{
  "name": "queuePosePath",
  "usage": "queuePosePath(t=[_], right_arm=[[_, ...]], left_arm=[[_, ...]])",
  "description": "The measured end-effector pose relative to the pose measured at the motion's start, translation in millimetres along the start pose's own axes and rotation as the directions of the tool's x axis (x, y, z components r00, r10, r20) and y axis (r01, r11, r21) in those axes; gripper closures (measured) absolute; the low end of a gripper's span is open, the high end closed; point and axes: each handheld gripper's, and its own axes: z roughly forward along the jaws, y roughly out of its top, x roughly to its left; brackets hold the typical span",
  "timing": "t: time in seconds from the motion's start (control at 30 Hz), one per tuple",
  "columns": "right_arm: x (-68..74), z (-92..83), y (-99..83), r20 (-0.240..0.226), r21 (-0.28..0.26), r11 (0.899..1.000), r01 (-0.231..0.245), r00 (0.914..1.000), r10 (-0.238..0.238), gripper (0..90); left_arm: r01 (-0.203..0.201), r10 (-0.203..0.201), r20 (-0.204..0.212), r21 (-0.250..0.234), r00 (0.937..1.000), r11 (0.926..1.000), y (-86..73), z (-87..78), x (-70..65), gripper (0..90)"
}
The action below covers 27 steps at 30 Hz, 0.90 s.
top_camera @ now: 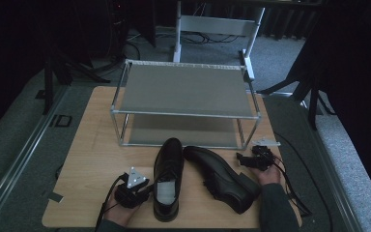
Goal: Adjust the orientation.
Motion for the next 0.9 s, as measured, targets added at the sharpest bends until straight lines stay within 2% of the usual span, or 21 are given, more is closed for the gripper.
queuePosePath(t=[0.2,0.23,0.37,0.77,0.9], right_arm=[[0.0,0.0,0.0,-0.001,0.0,1.0,0.0,1.0,0.0,18.1],[0.0,0.0,0.0,-0.002,0.0,1.0,0.0,1.0,0.0,18.1],[0.1,0.0,0.0,-0.002,0.0,1.0,0.001,1.0,-0.001,18.1],[0.2,0.0,0.0,-0.004,0.0,1.0,0.002,1.0,-0.002,18.1],[0.1,0.0,0.0,-0.004,0.0,1.0,0.002,1.0,-0.002,18.1]], left_arm=[[0.0,0.0,0.031,0.003,0.9995,1.0,0.4,0.2,-0.4,77.6],[-0.009,0.009,0.034,0.003,0.9994,1.0,0.7,0.2,-2.1,82.2],[-0.025,0.025,0.037,0.004,0.999,0.9997,1.0,0.3,-4.2,89.0],[-0.02,0.02,0.044,0.002,0.9988,0.9998,2.6,0.6,-6.0,89.7],[-0.017,0.017,0.06,-0.001,0.998,0.9999,3.4,2.3,-7.7,89.7]])
